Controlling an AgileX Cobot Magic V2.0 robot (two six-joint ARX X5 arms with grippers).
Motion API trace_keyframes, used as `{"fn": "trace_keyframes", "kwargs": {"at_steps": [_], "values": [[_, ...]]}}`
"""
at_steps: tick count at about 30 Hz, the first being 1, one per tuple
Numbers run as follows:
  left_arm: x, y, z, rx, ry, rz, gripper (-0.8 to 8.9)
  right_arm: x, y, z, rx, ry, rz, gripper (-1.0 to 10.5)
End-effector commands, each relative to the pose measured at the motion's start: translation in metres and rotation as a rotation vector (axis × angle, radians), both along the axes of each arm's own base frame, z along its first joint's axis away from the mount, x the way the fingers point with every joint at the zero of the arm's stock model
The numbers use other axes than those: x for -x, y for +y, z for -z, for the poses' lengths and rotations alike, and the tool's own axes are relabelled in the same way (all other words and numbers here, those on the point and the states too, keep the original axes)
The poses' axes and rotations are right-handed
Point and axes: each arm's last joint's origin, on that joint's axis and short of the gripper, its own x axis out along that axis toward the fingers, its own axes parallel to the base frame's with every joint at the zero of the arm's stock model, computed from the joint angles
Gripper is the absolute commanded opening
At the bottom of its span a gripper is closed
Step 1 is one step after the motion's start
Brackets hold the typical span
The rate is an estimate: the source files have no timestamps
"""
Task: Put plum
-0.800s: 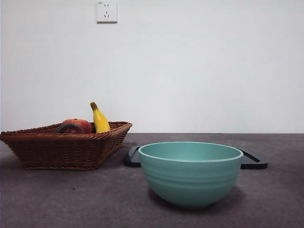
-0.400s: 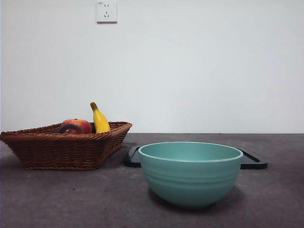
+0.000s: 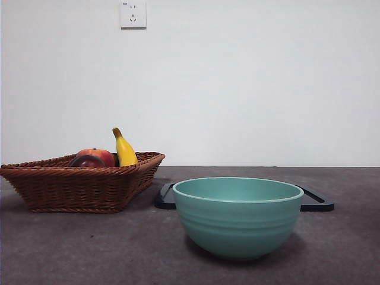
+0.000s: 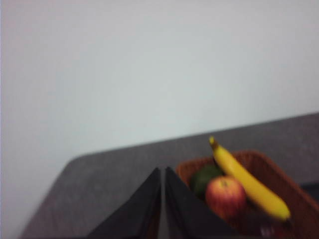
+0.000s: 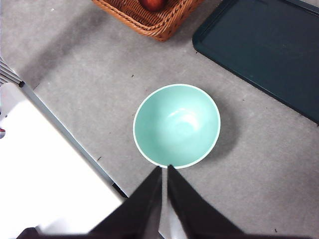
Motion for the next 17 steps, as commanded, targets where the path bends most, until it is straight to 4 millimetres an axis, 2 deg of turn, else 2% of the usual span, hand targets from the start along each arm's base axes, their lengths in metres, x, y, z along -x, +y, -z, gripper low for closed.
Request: {"fn": "trace_keyframes", "kwargs": {"at_steps": [1, 5, 9, 17], "values": [[0.001, 0.001, 0.018, 0.033, 0.008, -0.012, 0.12, -0.001, 0.002, -0.005, -0.005, -0.025, -0.019, 0.1], [0.002, 0.003, 0.047, 0.072, 0.039, -0.032, 0.12, -0.001, 0.002, -0.005, -0.005, -0.025, -0.019, 0.1], [0.002, 0.004, 0.067, 0.11, 0.062, -0.066, 0.12, -0.001, 0.002, -0.005, -0.005, -0.025, -0.019, 0.1], [0.001, 0.005, 0.093, 0.125, 0.121, -0.079, 0.12, -0.001, 0.002, -0.005, -0.005, -0.025, -0.019, 0.1]]}}
